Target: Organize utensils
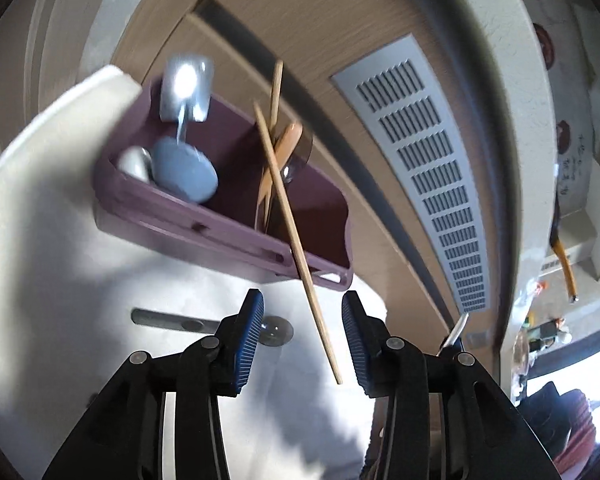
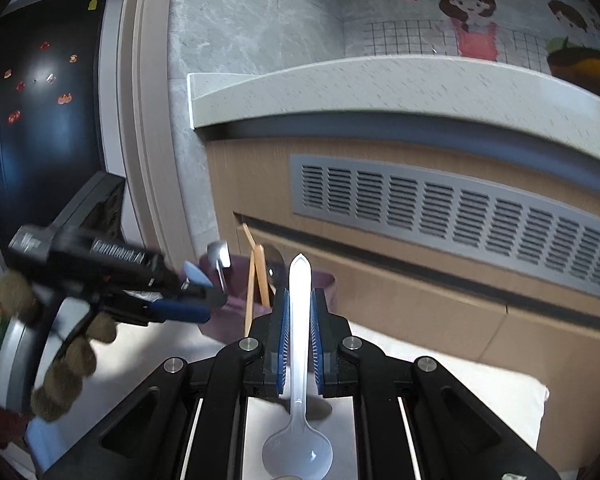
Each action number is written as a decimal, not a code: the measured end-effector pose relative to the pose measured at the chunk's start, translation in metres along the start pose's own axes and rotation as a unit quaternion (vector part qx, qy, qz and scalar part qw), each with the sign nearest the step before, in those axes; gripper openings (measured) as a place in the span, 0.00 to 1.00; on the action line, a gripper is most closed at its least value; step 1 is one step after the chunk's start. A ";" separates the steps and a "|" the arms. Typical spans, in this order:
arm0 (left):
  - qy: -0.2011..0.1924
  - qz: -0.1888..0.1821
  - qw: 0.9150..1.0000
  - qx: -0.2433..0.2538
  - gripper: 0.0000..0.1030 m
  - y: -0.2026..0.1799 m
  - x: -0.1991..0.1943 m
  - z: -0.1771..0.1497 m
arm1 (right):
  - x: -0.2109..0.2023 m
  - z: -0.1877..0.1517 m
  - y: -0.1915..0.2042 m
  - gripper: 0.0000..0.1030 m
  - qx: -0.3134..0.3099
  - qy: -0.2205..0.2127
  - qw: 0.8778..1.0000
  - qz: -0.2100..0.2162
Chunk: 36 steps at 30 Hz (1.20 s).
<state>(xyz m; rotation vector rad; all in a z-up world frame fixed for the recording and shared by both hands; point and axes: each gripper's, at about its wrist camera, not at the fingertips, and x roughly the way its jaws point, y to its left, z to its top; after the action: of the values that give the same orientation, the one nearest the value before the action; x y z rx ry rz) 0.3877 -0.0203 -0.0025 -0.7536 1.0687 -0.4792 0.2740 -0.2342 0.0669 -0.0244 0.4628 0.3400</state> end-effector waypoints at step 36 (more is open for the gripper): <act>0.047 0.111 0.961 0.247 0.40 -0.013 0.020 -0.094 | 0.012 -0.035 -0.002 0.10 0.015 0.075 0.997 0.008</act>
<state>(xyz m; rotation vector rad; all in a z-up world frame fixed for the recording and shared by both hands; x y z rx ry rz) 0.3106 -0.0721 -0.0301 -0.1682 1.0479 -0.5643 0.2692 -0.2354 0.0298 -0.0179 0.6171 0.3475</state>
